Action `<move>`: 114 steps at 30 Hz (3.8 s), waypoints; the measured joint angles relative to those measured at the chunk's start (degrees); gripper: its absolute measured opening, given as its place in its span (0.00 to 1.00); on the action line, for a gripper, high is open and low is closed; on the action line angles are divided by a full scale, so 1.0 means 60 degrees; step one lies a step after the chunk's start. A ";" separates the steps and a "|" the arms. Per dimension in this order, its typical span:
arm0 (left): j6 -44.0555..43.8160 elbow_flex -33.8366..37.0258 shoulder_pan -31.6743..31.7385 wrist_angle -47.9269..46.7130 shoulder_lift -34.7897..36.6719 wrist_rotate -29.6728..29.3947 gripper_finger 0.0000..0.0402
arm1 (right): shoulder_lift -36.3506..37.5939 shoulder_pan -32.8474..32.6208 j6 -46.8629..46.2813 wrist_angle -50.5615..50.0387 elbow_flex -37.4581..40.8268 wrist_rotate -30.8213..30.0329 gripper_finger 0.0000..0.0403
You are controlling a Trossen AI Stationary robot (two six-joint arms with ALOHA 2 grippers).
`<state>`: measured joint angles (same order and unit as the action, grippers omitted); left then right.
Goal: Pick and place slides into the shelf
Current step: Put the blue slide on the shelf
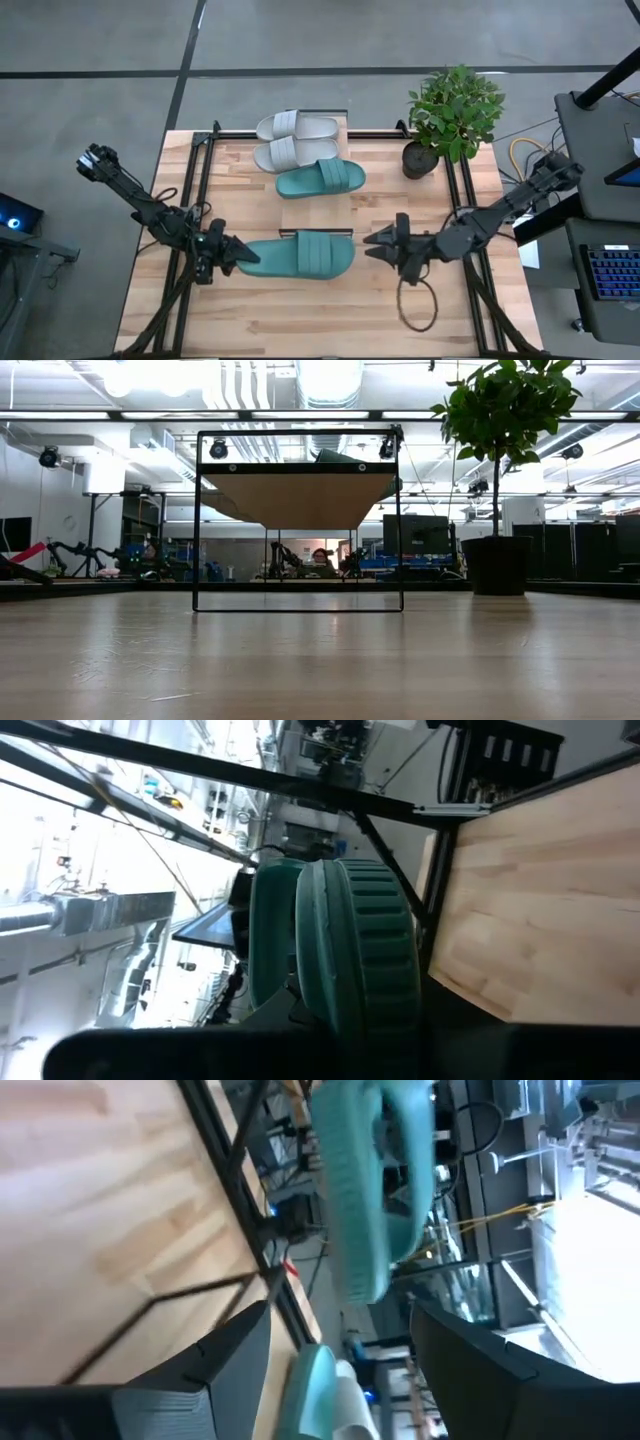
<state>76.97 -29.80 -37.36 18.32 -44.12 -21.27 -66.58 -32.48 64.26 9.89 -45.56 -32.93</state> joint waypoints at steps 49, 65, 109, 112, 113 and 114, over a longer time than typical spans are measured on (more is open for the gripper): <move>-0.0011 0.0178 0.0109 0.0654 -0.0014 -0.0522 0.09 | -0.1872 0.2425 0.1381 0.3208 -0.0398 0.4551 0.43; -0.0163 0.0188 0.0109 0.0692 0.0017 -0.0548 0.09 | -0.1907 0.2418 0.1448 0.3159 -0.0510 0.4485 0.08; -0.4543 -0.0040 0.0029 0.1249 0.0824 -0.3028 0.63 | 0.2477 0.5210 0.2486 -0.0585 0.1687 0.7244 0.07; -0.4548 -0.0040 0.0029 0.1415 0.0788 -0.3026 0.63 | 0.2354 0.5512 0.2614 -0.0204 0.1882 0.7253 0.07; -0.4550 -0.0040 0.0029 0.1408 0.0774 -0.3028 0.63 | 0.2291 0.5564 0.2621 -0.0105 0.1926 0.7286 0.07; -0.4549 -0.0040 0.0029 0.1408 0.0752 -0.3028 0.63 | 0.2234 0.5607 0.2655 -0.0054 0.1967 0.7294 0.07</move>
<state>49.67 -30.04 -37.19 26.76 -39.61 -39.44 -53.17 1.15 80.19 9.57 -33.76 10.83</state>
